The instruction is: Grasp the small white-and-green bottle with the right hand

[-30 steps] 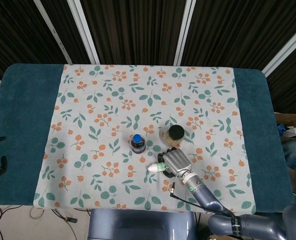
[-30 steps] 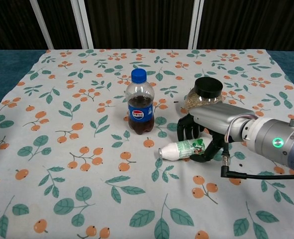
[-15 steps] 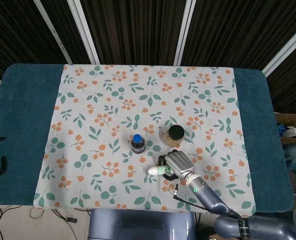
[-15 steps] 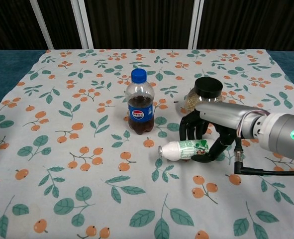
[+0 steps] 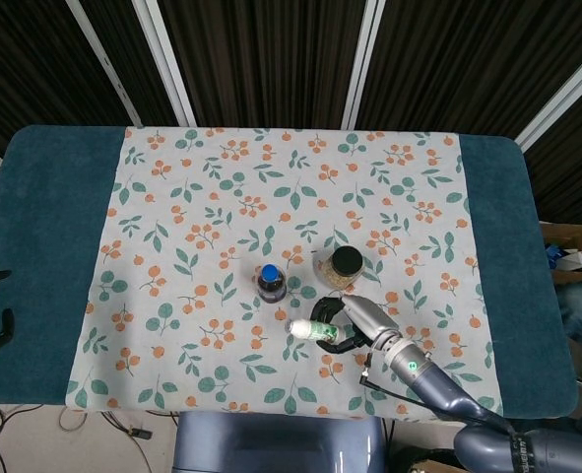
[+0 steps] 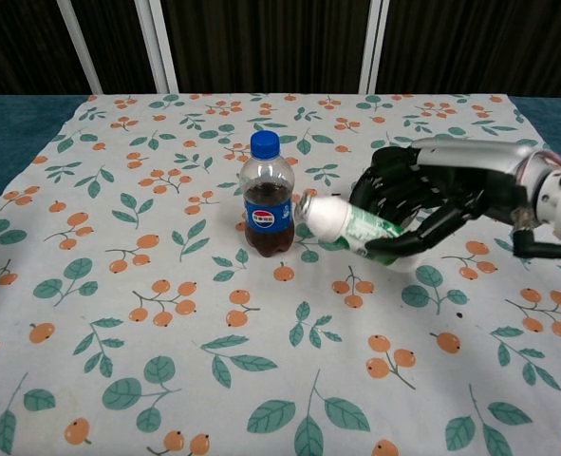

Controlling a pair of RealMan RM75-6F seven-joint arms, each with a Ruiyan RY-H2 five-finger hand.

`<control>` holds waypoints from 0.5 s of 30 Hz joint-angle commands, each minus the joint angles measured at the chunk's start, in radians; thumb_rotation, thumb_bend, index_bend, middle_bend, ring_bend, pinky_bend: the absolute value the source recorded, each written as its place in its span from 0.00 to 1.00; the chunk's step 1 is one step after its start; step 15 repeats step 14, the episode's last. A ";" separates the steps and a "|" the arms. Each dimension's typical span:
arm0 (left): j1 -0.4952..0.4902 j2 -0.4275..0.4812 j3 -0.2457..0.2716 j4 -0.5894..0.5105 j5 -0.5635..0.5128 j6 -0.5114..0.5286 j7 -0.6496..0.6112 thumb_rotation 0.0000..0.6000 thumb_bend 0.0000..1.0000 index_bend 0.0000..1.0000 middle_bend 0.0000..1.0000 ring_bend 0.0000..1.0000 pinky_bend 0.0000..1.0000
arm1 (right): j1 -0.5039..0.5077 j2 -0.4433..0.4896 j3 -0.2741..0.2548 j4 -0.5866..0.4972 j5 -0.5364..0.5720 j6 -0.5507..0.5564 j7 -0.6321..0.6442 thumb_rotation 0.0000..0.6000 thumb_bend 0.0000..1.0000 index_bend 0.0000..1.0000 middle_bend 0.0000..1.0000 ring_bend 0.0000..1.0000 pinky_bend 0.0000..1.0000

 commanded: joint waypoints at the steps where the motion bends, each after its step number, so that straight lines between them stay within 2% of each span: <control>1: 0.000 0.000 0.001 -0.001 0.000 0.000 0.002 1.00 0.55 0.18 0.05 0.10 0.02 | -0.049 0.161 0.069 -0.060 -0.206 -0.061 0.475 1.00 0.37 0.52 0.53 0.43 0.32; 4: 0.000 0.000 0.002 -0.003 -0.001 -0.002 0.004 1.00 0.55 0.18 0.05 0.10 0.02 | -0.051 0.200 0.067 -0.045 -0.318 -0.028 0.713 1.00 0.37 0.52 0.53 0.43 0.32; 5: 0.000 0.000 0.003 -0.006 -0.001 -0.003 0.005 1.00 0.55 0.18 0.05 0.10 0.02 | -0.046 0.216 0.052 -0.018 -0.394 0.011 0.848 1.00 0.37 0.52 0.53 0.43 0.32; 7: 0.001 0.000 0.003 -0.006 0.002 0.001 0.006 1.00 0.55 0.18 0.05 0.10 0.02 | -0.038 0.232 0.033 0.033 -0.469 0.075 1.001 1.00 0.37 0.52 0.53 0.43 0.32; 11: 0.001 0.000 0.003 -0.008 -0.003 -0.001 0.007 1.00 0.55 0.18 0.05 0.10 0.02 | -0.009 0.239 -0.014 0.119 -0.553 0.157 1.130 1.00 0.37 0.52 0.53 0.43 0.32; 15: 0.001 0.001 0.002 -0.008 -0.002 0.001 0.007 1.00 0.54 0.18 0.05 0.10 0.02 | 0.001 0.227 -0.027 0.154 -0.535 0.211 1.170 1.00 0.37 0.52 0.53 0.43 0.32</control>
